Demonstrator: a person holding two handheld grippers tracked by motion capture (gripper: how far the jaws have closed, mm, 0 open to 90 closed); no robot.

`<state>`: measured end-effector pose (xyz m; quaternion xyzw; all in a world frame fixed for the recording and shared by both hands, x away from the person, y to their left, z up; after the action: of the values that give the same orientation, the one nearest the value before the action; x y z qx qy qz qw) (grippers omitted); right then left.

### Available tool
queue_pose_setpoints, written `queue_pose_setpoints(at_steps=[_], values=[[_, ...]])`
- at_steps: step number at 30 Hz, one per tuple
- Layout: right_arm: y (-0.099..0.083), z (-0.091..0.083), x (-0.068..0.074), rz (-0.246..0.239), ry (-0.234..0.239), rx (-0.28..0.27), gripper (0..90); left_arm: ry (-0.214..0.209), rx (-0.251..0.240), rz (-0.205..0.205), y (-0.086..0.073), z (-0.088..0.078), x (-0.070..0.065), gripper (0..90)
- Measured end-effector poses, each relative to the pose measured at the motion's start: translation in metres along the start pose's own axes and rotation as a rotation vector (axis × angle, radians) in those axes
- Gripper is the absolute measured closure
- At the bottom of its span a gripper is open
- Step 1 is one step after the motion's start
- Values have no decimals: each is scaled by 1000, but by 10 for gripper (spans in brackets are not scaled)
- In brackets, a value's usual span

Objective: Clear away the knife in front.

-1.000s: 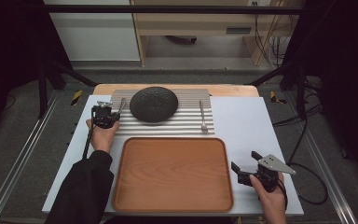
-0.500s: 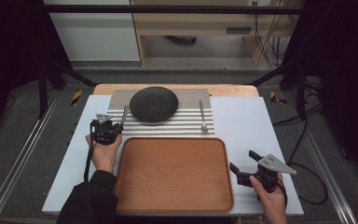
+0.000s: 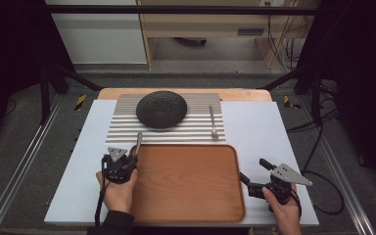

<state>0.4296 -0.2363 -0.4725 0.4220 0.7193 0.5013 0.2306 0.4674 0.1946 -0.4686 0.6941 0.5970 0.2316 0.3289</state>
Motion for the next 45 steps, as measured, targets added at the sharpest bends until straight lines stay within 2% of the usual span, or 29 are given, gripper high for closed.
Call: queue_pose_setpoints(at_steps=[3,5,7,10,12,13,21,25,31,36,44,45], values=[[0,0,1,1,-6,1,70,0,16,35,-10,-1,-9,800],[0,1,1,4,-5,5,70,9,5,16,-15,-5,-12,800],[-1,1,0,2,-7,7,70,8,11,30,-19,-7,-15,800],[-1,2,-1,3,-4,10,70,1,19,15,-24,-8,-17,800],[-2,1,-1,4,-4,8,70,3,22,14,-26,-8,-17,800],[-1,0,-1,2,-4,8,70,-3,25,-4,-28,-8,-16,800],[-1,1,1,1,-3,11,70,-12,26,-13,-32,-10,-16,799],[-1,0,-1,5,-5,7,69,-5,21,-28,-31,-13,-12,799],[-1,0,0,7,-1,8,69,0,53,-59,-37,-10,-4,799],[-2,1,-1,9,0,8,69,-3,57,-83,-37,-9,-1,799],[-1,1,0,9,3,6,68,15,75,-78,-36,-2,-4,798],[-2,1,-1,8,2,6,68,13,73,-87,-36,0,-5,797]])
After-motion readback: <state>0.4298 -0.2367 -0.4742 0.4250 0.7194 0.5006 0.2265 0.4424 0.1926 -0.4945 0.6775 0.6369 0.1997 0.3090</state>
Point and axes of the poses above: each handheld gripper's, and its own axes: z roughly forward along the jaws, y roughly out of its top, x roughly to its left, the point moved 3 cm from there along z, roughly forward along the jaws, and after that the axes turned 7 degrees about x, right-handed, at the moved point
